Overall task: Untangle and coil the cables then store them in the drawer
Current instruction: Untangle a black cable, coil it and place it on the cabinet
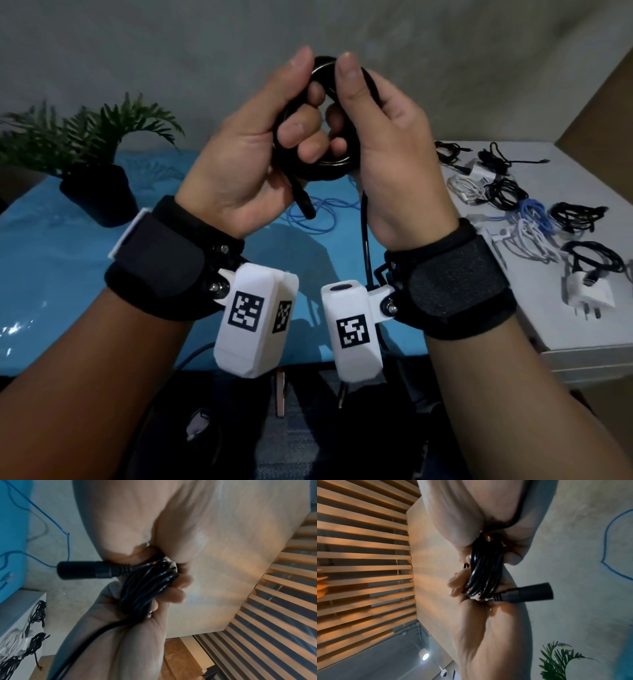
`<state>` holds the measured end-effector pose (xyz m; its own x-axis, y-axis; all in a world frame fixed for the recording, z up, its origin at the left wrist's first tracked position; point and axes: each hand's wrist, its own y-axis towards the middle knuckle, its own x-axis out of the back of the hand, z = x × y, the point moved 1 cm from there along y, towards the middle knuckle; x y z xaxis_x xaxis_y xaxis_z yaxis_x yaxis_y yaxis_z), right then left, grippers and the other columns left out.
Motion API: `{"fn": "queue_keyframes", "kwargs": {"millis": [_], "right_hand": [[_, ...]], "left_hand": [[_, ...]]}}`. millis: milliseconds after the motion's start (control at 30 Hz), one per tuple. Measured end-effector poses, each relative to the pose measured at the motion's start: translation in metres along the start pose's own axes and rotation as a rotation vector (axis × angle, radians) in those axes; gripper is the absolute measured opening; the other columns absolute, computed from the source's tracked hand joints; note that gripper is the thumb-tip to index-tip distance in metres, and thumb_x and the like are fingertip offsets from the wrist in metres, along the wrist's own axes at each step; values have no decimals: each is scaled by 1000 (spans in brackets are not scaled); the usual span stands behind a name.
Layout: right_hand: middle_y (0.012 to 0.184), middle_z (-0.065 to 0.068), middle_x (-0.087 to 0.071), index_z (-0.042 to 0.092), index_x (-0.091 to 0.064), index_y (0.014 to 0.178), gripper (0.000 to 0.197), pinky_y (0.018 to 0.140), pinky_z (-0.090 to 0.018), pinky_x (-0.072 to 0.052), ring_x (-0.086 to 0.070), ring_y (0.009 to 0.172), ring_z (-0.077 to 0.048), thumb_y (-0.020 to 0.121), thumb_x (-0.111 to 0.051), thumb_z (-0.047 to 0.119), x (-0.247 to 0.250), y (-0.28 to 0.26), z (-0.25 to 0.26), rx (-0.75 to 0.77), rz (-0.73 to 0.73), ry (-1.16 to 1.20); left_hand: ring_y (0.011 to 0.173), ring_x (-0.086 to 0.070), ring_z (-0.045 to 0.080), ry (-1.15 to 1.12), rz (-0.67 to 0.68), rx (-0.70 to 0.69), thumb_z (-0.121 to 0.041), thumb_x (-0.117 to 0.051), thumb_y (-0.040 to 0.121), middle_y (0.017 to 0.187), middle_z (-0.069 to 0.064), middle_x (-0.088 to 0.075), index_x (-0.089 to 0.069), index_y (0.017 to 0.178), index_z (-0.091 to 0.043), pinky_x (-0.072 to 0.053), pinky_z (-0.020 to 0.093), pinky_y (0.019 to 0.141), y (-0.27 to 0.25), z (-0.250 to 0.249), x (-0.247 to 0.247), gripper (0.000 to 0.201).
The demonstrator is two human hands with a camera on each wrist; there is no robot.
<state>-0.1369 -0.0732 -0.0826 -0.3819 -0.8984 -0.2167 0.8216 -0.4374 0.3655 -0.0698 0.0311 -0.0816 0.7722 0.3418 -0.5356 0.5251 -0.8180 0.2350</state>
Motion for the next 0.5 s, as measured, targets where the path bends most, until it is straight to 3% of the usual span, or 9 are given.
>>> {"fn": "queue_keyframes", "kwargs": {"millis": [67, 133, 233, 333, 400, 467, 500], "right_hand": [[78, -10, -40, 6, -65, 101, 22, 55, -19, -40, -40, 69, -24, 106, -53, 25, 0, 1, -1, 5, -2, -3], [77, -8, -48, 5, -65, 105, 22, 53, -20, -41, -44, 69, -25, 106, -53, 23, 3, 2, -1, 47, 3, -69], [72, 14, -61, 3, -66, 109, 18, 57, -17, -42, -52, 60, 0, 105, -54, 17, 12, 6, 5, 197, 57, -334], [69, 14, -65, 1, -65, 109, 17, 61, -11, -43, -59, 58, 0, 105, -53, 12, 17, 5, 12, 199, 273, -502], [68, 8, -69, -4, -64, 111, 19, 59, -10, -43, -58, 54, -5, 105, -52, 10, 17, 0, 18, 151, 415, -518], [69, 7, -69, -5, -63, 112, 21, 58, -12, -42, -58, 53, -9, 105, -52, 11, 17, -3, 23, 113, 493, -517], [70, 6, -69, -4, -63, 112, 21, 56, -19, -42, -59, 54, -11, 105, -53, 12, 18, -4, 25, 99, 513, -510]], "left_hand": [[48, -48, 5, 10, -6, 15, -34, -34, 109, 45, -10, -44, -51, 86, -13, -51, 24, 76, 1, 1, 0, 35], [52, -51, 7, 32, -11, 35, -32, -37, 108, 50, -9, -47, -52, 87, -12, -50, 26, 78, 2, 1, 2, 33], [57, -53, 9, 74, -58, 46, -22, -48, 101, 69, -2, -53, -55, 94, -9, -51, 29, 73, 1, -1, 12, 17], [67, -66, 19, 174, 30, 125, -14, -63, 90, 74, 4, -61, -63, 93, -5, -57, 37, 78, -7, -5, 27, 9], [80, -70, 32, 218, 134, 196, -28, -76, 80, 72, 8, -67, -69, 88, -5, -57, 39, 84, -13, -8, 35, 26], [87, -67, 39, 188, 211, 233, -45, -68, 84, 75, 10, -71, -72, 91, -3, -55, 41, 88, -18, -11, 36, 43], [88, -68, 39, 170, 227, 253, -52, -57, 89, 75, 11, -72, -73, 90, -2, -55, 42, 91, -18, -12, 35, 52]]}}
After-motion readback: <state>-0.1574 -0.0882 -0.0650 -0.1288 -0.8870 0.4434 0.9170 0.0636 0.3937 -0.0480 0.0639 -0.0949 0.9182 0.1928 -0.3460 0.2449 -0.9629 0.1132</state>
